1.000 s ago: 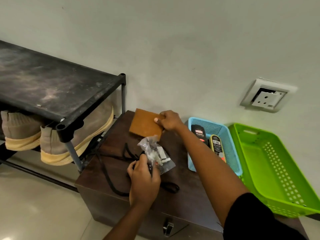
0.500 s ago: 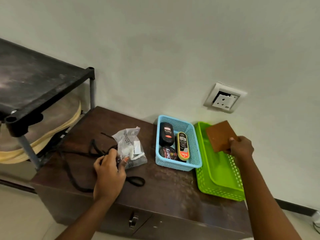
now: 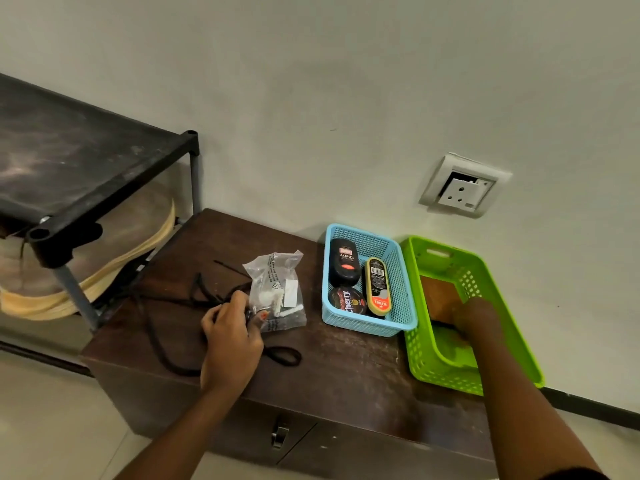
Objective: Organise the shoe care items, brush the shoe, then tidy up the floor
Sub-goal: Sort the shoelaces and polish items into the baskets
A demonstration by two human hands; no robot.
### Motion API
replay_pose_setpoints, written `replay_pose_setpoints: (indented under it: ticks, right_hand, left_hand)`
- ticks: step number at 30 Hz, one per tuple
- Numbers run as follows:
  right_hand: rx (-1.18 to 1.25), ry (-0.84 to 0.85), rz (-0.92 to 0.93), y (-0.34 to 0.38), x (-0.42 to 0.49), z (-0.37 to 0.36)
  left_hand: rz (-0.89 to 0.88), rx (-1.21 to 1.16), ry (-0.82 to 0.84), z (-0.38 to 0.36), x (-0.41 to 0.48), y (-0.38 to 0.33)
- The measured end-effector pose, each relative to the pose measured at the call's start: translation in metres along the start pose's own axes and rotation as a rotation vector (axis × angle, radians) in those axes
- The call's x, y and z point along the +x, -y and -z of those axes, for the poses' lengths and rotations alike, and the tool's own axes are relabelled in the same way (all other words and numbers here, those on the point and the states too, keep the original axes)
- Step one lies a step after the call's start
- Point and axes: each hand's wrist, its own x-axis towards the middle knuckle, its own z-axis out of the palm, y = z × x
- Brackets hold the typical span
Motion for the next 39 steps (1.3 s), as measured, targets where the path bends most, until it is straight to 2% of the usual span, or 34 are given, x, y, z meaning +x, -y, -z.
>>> replay_pose_setpoints:
  ticks: [2, 5, 7, 8, 9, 11, 13, 14, 16, 19, 24, 27, 29, 32, 34, 39]
  right_hand:
    - [-0.162, -0.047, 0.025, 0.002, -0.003, 0.002]
    - [-0.27, -0.156, 0.124, 0.019, -0.013, 0.01]
    - [-0.139, -0.294, 0.36, 0.044, -0.02, 0.015]
    - [-0.007, -0.306, 0.554, 0.06, -0.027, 0.018]
    - [0.096, -0.242, 0.764, 0.079, -0.039, 0.019]
    - [0.161, 0.07, 1.093, 0.117, -0.071, 0.015]
    - [0.038, 0.378, 1.237, 0.149, -0.103, 0.002]
    - [-0.056, 0.474, 1.272, 0.161, -0.114, -0.008]
    - [-0.178, 0.589, 1.306, 0.177, -0.124, -0.029]
    - [-0.162, 0.575, 1.381, 0.192, -0.128, -0.045]
    - [0.278, 0.636, 1.165, 0.193, -0.117, -0.053]
    - [0.357, 0.619, 1.059, 0.182, -0.111, -0.064]
    - [0.311, 0.608, 1.045, 0.176, -0.105, -0.061]
    - [-0.047, 0.588, 1.108, 0.171, -0.091, -0.048]
    - [-0.125, 0.553, 1.148, 0.169, -0.088, -0.044]
    - [0.235, 0.507, 1.128, 0.168, -0.095, -0.036]
  left_hand:
    - [0.001, -0.003, 0.011, 0.0, 0.001, 0.0]
    - [0.032, -0.022, 0.025, 0.001, 0.001, 0.0]
    - [0.05, -0.032, 0.036, 0.001, 0.0, -0.001]
    - [0.052, -0.031, 0.042, 0.001, 0.0, -0.001]
    - [0.046, -0.028, 0.045, 0.001, 0.0, -0.001]
    - [0.033, -0.029, 0.049, 0.001, 0.0, 0.0]
    - [0.035, -0.037, 0.055, 0.002, 0.0, 0.001]
    - [0.04, -0.039, 0.061, 0.002, 0.0, 0.002]
    - [0.047, -0.041, 0.075, 0.002, 0.0, 0.004]
    - [0.043, -0.054, 0.085, 0.0, 0.0, 0.006]
    - [0.072, -0.128, 0.054, 0.004, 0.0, 0.0]
    - [0.094, -0.159, 0.069, 0.006, -0.001, -0.003]
    - [0.075, -0.167, 0.065, 0.004, 0.0, 0.002]
    - [0.068, -0.186, 0.047, 0.003, 0.001, 0.003]
    - [0.082, -0.194, 0.04, 0.005, 0.0, 0.0]
    - [0.052, -0.169, 0.016, 0.002, 0.003, 0.003]
